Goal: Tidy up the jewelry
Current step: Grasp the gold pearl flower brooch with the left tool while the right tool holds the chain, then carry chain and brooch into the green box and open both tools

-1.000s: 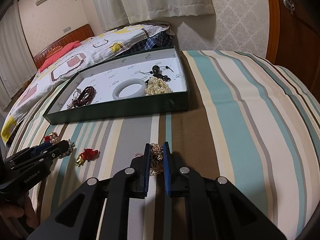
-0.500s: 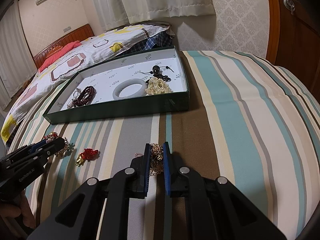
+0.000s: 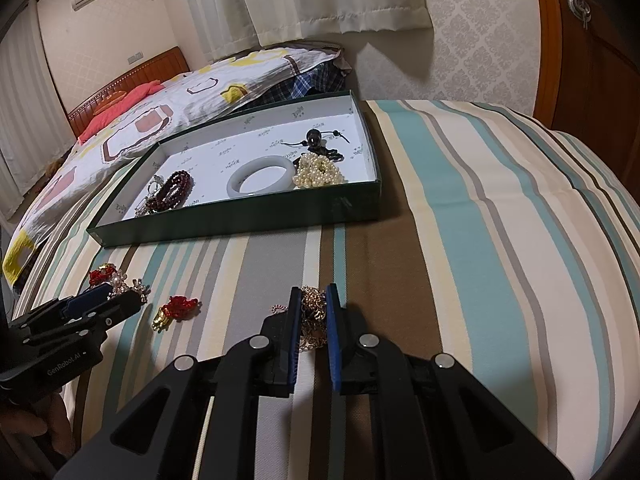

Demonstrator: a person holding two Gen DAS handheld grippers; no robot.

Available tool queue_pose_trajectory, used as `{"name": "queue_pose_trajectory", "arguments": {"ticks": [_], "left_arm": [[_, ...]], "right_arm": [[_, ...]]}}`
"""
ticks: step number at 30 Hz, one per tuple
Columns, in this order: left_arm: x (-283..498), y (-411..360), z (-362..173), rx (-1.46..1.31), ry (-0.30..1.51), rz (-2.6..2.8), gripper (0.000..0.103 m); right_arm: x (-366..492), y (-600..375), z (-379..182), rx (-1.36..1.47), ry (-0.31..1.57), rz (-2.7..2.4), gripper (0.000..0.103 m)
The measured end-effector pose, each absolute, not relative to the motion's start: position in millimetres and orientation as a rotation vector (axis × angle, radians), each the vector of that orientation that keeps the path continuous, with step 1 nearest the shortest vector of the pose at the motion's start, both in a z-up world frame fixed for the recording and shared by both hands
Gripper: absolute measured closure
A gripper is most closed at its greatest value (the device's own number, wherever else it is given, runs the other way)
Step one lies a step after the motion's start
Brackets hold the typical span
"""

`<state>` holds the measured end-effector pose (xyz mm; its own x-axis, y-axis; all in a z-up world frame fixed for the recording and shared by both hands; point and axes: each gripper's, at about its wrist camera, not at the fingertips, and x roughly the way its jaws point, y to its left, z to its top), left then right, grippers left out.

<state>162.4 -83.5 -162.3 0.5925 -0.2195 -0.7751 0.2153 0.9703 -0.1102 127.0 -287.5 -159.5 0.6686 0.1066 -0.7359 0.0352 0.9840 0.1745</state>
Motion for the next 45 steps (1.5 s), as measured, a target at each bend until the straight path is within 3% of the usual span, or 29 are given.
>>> {"name": "queue_pose_trajectory", "arguments": {"ticks": [2, 5, 20, 45], "left_arm": [[162, -86, -162, 0.011, 0.902, -0.264, 0.052], [160, -87, -162, 0.025, 0.903, -0.276, 0.063], [154, -90, -152, 0.045, 0.847, -0.312, 0.080], [147, -74, -125, 0.010, 0.781, -0.281, 0.082]], "right_arm": [[127, -287, -160, 0.181, 0.840, 0.042, 0.090], [127, -287, -161, 0.182, 0.842, 0.044, 0.090], [127, -286, -161, 0.182, 0.842, 0.044, 0.090], [122, -279, -139, 0.169, 0.774, 0.058, 0.090]]}}
